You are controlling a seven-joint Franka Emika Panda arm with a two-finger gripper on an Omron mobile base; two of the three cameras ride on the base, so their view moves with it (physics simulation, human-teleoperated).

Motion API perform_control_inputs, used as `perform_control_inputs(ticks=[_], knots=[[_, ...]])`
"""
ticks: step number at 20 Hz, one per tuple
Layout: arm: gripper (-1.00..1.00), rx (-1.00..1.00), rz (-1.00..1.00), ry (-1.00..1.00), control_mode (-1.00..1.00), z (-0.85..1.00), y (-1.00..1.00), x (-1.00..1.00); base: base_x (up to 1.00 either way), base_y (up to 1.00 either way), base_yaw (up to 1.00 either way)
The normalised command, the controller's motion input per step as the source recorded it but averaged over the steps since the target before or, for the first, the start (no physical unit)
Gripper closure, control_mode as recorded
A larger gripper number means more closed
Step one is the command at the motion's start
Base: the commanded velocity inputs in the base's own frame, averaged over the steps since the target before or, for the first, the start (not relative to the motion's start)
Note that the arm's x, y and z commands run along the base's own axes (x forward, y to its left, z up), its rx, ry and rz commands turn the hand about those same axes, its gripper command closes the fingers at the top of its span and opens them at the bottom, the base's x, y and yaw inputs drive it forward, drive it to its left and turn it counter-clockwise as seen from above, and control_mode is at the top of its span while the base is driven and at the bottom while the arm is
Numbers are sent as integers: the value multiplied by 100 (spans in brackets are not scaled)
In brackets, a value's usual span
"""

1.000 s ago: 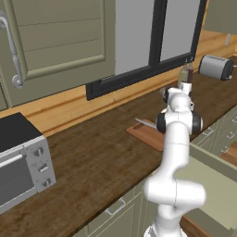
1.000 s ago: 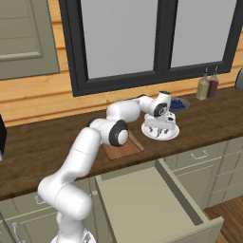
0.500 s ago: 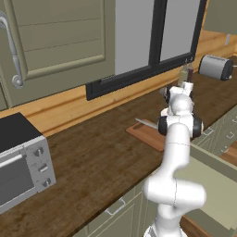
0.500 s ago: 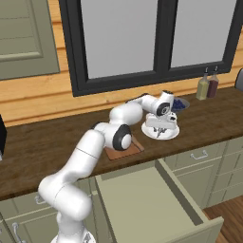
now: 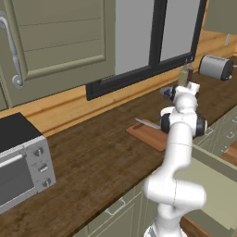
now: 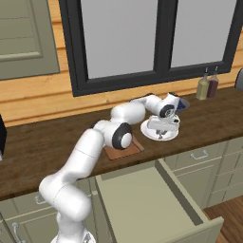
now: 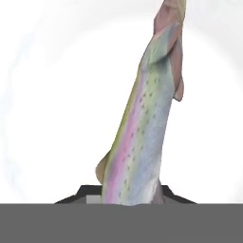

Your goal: Pick up the knife from the drawer and place it on the cutting board. Then place the meat from the plate to the cutting board.

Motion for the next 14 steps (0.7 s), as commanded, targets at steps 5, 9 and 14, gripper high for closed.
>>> perform_control_inputs(ticks=[5,9,14], knots=[[100,-2,9,-43,-100,6,8,-71,0,0,0],[100,1,1,-27,-100,82,14,-47,0,0,0],[100,2,1,-4,-100,100,36,-61,0,0,0]])
